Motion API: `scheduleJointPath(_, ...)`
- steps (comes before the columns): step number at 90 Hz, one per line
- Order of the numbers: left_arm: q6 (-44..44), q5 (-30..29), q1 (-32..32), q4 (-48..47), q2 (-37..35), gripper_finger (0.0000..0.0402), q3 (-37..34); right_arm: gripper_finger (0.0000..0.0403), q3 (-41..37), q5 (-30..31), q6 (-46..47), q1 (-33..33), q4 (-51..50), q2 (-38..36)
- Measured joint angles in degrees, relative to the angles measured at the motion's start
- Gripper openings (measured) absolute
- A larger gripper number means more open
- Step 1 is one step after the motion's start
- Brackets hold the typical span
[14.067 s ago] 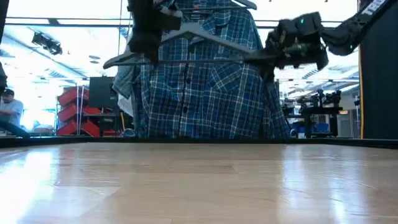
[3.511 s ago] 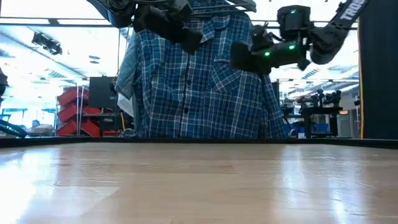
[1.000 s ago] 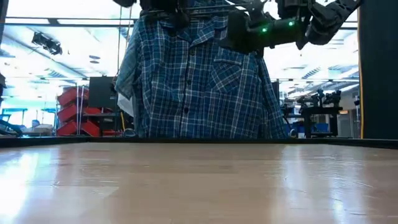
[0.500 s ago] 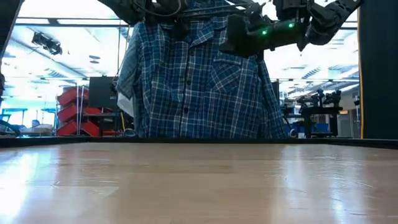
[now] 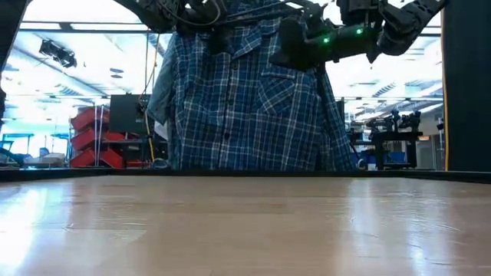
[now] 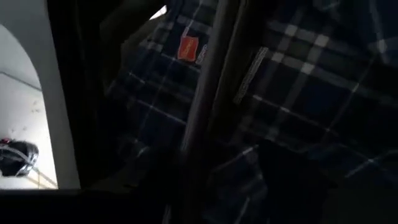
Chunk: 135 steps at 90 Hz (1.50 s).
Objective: Hang clothes
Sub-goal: Unhang the black hanger from the hanging rack
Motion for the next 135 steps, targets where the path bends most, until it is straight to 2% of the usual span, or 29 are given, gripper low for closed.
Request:
scheduleJointPath(9,0.03,0.31,0.16,0.12,0.0,0.018,0.0,0.004,0.0,0.0,0.18,0.0,0.05,0.0)
scheduleJointPath(38,-0.61,1.15,0.26,0.42,-0.07,0.0043,0.0,0.0033,0.0,0.0,1.81,0.02,0.93,0.0)
scheduleJointPath(47,-0.85,1.6,0.24,0.04,-0.09,0.0014,0.02,0.0032,0.0,0.0,1.84,0.02,0.93,0.0)
scheduleJointPath(70,0.34,-0.49,-0.45,2.56,0.07,0.0008,-0.09,0.0038,0.0,0.0,1.95,0.07,0.92,0.0)
scheduleJointPath(93,9.2,-7.64,-4.53,3.55,0.11,0.0007,-0.1,0.0036,0.0,0.0,1.95,0.07,0.89,0.02)
scheduleJointPath(114,16.58,-11.24,-7.45,7.47,0.11,0.0007,-0.11,0.0032,0.0,-0.02,1.95,0.07,0.84,0.02)
scheduleJointPath(135,18.26,-14.08,-7.99,9.45,-1.1,0.0007,-0.11,0.0039,0.0,-0.02,1.92,0.43,0.82,0.02)
